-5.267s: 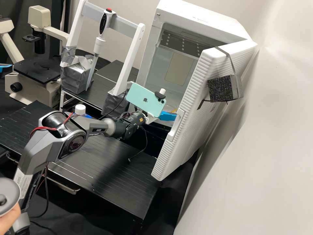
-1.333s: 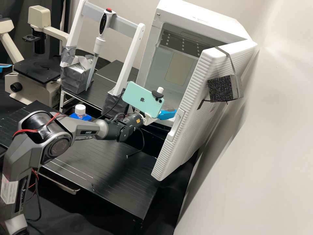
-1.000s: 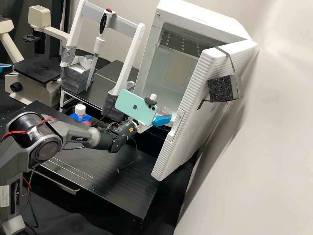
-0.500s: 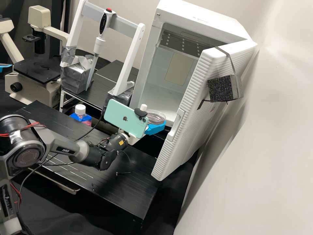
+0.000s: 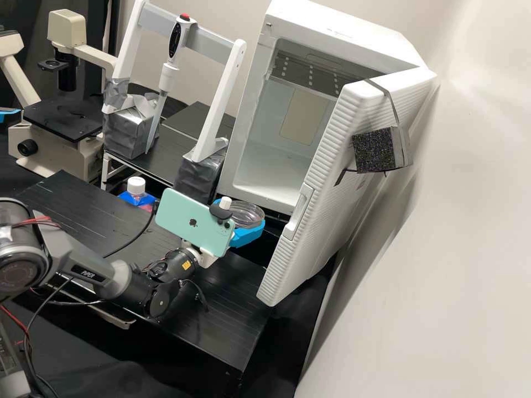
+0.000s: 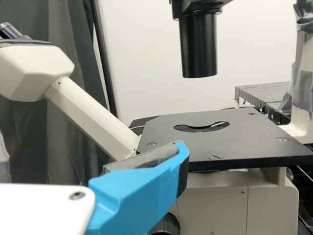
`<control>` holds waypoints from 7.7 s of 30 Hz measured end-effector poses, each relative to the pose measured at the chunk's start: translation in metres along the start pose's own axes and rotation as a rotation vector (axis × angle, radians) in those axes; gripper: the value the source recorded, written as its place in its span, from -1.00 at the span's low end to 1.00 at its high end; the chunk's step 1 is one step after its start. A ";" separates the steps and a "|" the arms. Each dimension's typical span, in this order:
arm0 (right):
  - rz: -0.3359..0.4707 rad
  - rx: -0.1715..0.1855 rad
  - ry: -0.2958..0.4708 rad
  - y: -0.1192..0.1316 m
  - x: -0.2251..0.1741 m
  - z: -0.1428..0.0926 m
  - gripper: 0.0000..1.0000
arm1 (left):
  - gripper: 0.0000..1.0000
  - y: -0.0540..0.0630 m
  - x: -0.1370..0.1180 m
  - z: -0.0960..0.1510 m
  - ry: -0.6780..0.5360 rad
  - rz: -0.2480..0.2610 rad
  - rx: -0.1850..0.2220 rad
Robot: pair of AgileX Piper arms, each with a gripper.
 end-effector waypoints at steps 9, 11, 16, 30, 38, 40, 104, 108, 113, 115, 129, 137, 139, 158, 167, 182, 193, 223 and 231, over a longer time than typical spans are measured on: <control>-0.048 -0.026 0.092 -0.016 -0.026 -0.017 -1.00 | 1.00 0.000 0.000 0.000 0.000 0.000 0.000; -0.048 -0.036 0.112 -0.017 -0.032 -0.022 -1.00 | 1.00 0.000 0.000 0.000 0.000 0.000 0.000; -0.041 -0.045 0.195 -0.020 -0.047 -0.039 -1.00 | 1.00 0.000 0.000 0.000 0.000 0.000 0.000; -0.204 0.027 0.377 -0.051 -0.063 -0.082 -1.00 | 1.00 0.000 0.000 0.000 0.000 0.000 0.000; -0.318 0.032 0.463 -0.073 -0.079 -0.104 -1.00 | 1.00 0.000 0.000 0.000 0.000 0.000 0.000; -0.341 0.038 0.491 -0.077 -0.082 -0.110 -1.00 | 1.00 0.000 0.000 0.000 0.000 0.000 0.000; -0.541 0.126 0.693 -0.184 0.007 -0.277 -1.00 | 1.00 0.000 0.000 0.000 0.000 0.000 0.000; -0.562 0.125 0.701 -0.199 0.011 -0.283 -1.00 | 1.00 0.000 0.000 0.000 0.000 0.000 0.000; -0.578 0.120 0.703 -0.216 0.020 -0.288 -1.00 | 1.00 0.000 0.000 0.000 0.000 0.000 0.000; -0.578 0.122 0.699 -0.222 0.024 -0.289 -1.00 | 1.00 0.000 0.000 0.000 0.000 0.000 0.000; -0.559 0.128 0.709 -0.256 0.057 -0.301 -1.00 | 1.00 0.000 0.000 0.000 0.000 0.000 0.000; -0.539 0.137 0.725 -0.268 0.072 -0.309 -1.00 | 1.00 0.000 0.000 0.000 0.000 0.000 0.000; -0.533 0.141 0.728 -0.269 0.075 -0.311 -1.00 | 1.00 0.000 0.000 0.000 0.000 0.000 0.000; -0.589 0.117 0.615 -0.281 0.074 -0.281 -1.00 | 1.00 0.000 0.000 0.000 0.000 0.000 0.000; -0.579 0.093 0.617 -0.280 0.078 -0.286 -1.00 | 1.00 0.000 0.000 0.000 0.000 0.000 0.000; -0.579 0.069 0.592 -0.297 0.097 -0.296 -1.00 | 1.00 0.000 0.000 0.000 0.000 0.000 0.000; -0.573 0.048 0.574 -0.304 0.113 -0.306 -1.00 | 1.00 0.000 0.000 0.000 0.000 0.000 0.000; -0.571 0.009 0.558 -0.312 0.130 -0.317 1.00 | 1.00 0.000 0.000 0.000 0.000 0.000 0.000; -0.570 -0.018 0.558 -0.312 0.130 -0.317 1.00 | 1.00 0.000 0.000 0.000 0.000 0.000 0.000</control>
